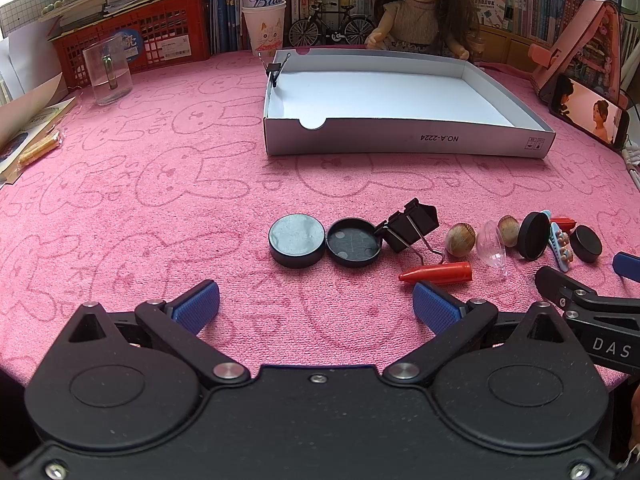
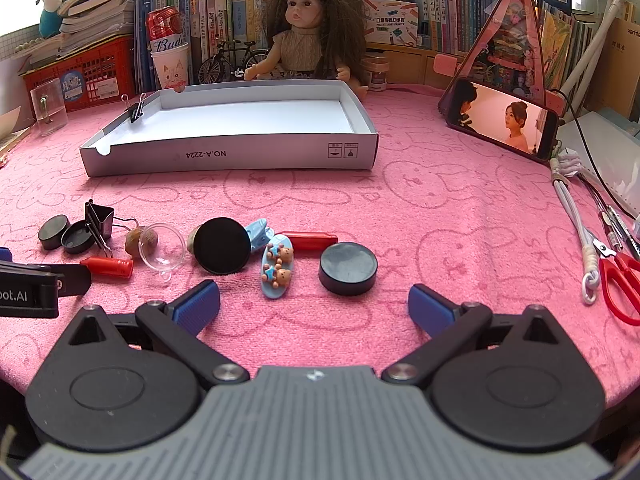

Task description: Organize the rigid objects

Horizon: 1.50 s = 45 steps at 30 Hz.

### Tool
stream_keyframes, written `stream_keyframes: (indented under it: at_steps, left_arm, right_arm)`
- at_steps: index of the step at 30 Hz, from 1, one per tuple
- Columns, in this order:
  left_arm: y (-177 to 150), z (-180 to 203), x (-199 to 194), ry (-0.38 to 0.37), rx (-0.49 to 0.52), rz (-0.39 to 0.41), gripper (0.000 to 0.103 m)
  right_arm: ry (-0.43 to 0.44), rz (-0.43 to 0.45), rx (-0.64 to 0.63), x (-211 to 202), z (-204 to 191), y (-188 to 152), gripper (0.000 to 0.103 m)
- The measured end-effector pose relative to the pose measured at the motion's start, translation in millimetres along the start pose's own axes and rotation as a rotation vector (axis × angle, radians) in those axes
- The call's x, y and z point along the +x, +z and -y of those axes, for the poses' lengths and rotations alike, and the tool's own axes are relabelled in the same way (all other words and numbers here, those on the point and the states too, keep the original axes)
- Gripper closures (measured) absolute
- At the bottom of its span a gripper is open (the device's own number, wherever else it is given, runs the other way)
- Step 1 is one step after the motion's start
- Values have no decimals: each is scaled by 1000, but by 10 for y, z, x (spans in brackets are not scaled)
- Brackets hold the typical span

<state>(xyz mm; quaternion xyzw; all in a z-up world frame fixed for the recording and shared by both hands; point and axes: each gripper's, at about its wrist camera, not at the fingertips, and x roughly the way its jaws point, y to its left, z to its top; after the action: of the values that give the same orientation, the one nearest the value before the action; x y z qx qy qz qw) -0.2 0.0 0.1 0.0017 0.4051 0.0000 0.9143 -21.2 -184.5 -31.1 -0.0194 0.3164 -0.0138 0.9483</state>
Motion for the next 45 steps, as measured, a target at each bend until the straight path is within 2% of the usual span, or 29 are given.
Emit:
stream_keyframes:
  at_steps: [45]
  left_arm:
    - [4,-2,4,-1,5,4,0]
  right_arm:
    - [-1,20,5,-17,-3,-41,0]
